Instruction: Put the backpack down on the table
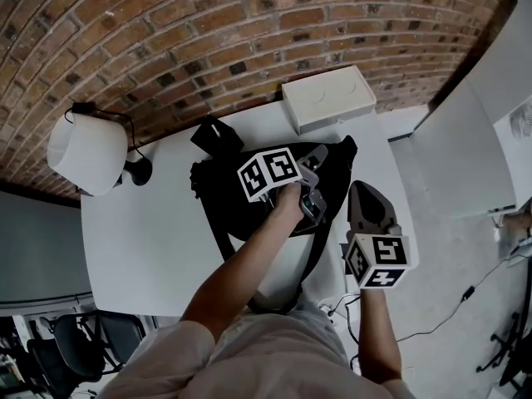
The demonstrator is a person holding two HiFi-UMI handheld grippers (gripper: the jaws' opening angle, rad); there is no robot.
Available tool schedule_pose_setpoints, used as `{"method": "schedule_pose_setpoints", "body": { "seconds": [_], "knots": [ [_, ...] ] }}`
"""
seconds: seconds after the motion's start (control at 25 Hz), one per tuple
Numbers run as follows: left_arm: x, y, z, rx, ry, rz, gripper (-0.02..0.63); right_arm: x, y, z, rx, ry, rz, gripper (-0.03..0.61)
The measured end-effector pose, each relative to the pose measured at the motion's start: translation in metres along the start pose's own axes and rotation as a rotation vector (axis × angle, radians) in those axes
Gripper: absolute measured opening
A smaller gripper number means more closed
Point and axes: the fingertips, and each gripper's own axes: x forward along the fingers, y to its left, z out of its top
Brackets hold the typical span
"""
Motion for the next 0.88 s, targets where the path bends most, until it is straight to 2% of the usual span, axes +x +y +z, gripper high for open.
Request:
{"method": "schedule_pose_setpoints", "body": {
  "seconds": [0.24,0.4,0.64,0.88],
  "knots": [
    [-0.016,-0.003,0.015,0.016,-0.045,-0.013,0.178,0.003,0.011,0.001,-0.002,-0.011,0.033,0.000],
    [-0.031,-0.011,0.015,0.040,-0.066,-0.051,0.178,0.000,0.020,0.004,-0.007,-0.022,0.063,0.000],
    [-0.060,-0.027,0.011,0.135,-0.096,-0.076,0.176,-0.011,0.033,0.014,-0.014,-0.065,0.107,0.000],
    [-0.097,-0.040,0.005,0.262,-0.153,-0.058,0.169,-0.024,0.046,0.022,-0.033,-0.088,0.156,0.000]
  ]
}}
